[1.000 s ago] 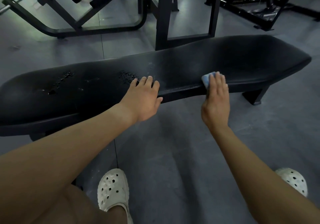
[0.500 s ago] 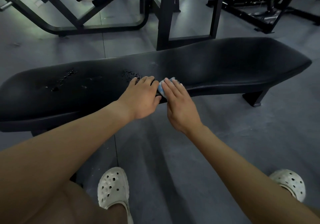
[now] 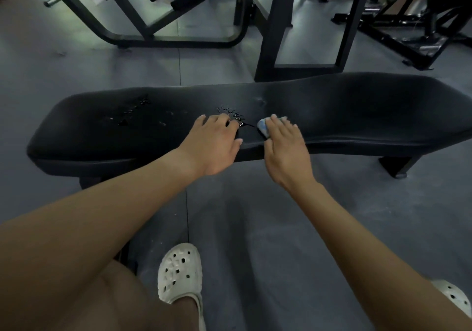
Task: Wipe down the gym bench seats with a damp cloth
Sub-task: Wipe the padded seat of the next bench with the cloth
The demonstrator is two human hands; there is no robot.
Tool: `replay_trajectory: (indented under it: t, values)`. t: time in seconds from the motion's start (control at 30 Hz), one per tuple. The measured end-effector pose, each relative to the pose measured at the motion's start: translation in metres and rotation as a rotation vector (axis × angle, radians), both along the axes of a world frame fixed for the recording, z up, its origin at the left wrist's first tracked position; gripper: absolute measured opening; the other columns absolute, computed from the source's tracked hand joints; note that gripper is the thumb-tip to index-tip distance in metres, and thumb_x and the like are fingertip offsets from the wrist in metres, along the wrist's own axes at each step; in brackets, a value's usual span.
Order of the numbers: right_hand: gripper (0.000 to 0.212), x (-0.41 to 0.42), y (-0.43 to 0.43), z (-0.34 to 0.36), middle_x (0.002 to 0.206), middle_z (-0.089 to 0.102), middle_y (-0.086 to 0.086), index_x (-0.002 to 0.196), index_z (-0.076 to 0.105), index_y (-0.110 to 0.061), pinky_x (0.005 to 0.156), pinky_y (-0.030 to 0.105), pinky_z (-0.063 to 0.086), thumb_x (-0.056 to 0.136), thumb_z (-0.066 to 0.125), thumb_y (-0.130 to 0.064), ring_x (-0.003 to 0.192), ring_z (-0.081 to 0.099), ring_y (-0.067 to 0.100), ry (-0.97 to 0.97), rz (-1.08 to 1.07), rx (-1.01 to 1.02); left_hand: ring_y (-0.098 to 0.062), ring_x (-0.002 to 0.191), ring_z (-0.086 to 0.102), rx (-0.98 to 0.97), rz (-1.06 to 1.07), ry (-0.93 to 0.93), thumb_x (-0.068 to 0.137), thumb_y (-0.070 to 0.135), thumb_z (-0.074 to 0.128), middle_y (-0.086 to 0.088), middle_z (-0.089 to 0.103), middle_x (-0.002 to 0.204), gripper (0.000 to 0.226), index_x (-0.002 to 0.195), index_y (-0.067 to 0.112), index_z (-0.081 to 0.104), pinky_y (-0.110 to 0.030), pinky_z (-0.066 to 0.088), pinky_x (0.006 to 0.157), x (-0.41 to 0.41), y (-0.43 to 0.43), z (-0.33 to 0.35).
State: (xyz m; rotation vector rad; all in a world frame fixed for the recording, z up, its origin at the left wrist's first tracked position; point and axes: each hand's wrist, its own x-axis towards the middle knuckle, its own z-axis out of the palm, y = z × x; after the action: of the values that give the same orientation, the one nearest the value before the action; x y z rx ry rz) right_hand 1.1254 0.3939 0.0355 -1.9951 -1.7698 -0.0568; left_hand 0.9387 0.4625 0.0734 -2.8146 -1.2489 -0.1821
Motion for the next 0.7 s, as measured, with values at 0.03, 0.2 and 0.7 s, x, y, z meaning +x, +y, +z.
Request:
replay_trajectory:
  t: [0.03, 0.2, 0.7]
  values:
    - [0.060, -0.010, 0.001, 0.001, 0.160, 0.038, 0.014, 0.153, 0.040, -0.006, 0.126, 0.046, 0.018, 0.097, 0.028, -0.024, 0.150, 0.030, 0.033, -0.022, 0.076, -0.016, -0.030, 0.129, 0.053, 0.003, 0.012, -0.001, 0.106, 0.044, 0.037, -0.011, 0.054, 0.140, 0.046, 0.138, 0.015, 0.052, -0.054, 0.036, 0.115, -0.002, 0.001, 0.000]
    - [0.057, -0.019, 0.005, 0.009, 0.164, 0.033, 0.005, 0.157, 0.035, -0.013, 0.125, 0.035, 0.013, 0.102, 0.029, -0.028, 0.154, 0.025, 0.022, -0.070, 0.223, -0.108, -0.030, 0.127, 0.054, 0.008, 0.001, 0.023, 0.106, 0.043, 0.036, -0.008, 0.056, 0.137, 0.045, 0.137, 0.016, 0.052, -0.053, 0.037, 0.112, -0.009, 0.005, 0.000]
    - [0.052, -0.012, -0.001, 0.026, 0.168, 0.020, 0.004, 0.161, 0.026, -0.014, 0.123, 0.021, 0.001, 0.109, 0.032, -0.018, 0.157, 0.012, 0.021, -0.087, 0.212, -0.204, -0.026, 0.120, 0.055, -0.038, -0.105, 0.003, 0.105, 0.038, 0.041, -0.004, 0.056, 0.133, 0.040, 0.138, 0.019, 0.054, -0.047, 0.044, 0.103, -0.018, 0.026, 0.011]
